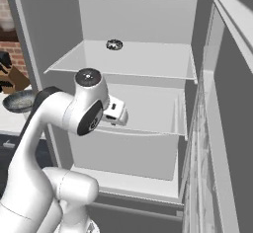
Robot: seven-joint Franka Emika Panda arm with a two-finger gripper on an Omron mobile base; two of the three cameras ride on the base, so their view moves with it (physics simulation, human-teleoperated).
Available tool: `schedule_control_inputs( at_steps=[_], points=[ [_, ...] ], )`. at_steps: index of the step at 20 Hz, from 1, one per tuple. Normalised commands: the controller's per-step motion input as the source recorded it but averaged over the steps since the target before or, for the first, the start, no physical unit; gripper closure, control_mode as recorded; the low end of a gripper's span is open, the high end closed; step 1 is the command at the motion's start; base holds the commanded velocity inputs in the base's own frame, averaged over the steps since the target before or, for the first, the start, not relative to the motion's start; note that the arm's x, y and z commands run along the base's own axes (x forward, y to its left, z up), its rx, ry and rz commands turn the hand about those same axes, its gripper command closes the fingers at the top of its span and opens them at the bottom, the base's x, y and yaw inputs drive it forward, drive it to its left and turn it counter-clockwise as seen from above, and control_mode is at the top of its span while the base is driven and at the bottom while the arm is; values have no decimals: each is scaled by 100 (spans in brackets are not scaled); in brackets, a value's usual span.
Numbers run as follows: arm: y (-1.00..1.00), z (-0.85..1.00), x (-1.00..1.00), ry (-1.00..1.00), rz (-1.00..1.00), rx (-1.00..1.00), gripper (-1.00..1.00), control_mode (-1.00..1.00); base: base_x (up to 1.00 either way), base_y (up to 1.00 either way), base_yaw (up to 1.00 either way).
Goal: Grab a lemon wedge from the fridge and one ice cube from the ice bowl, and put them in the glass of lemonade.
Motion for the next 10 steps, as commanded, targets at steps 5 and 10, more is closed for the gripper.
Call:
schedule_control_inputs(
  at_steps=[5,10],
  points=[
    [30,-22,100,19,0,0,-100,-100,0,0,0],
    [-1,-7,55,-1,7,0,-100,-100,0,0,0]
  ],
)
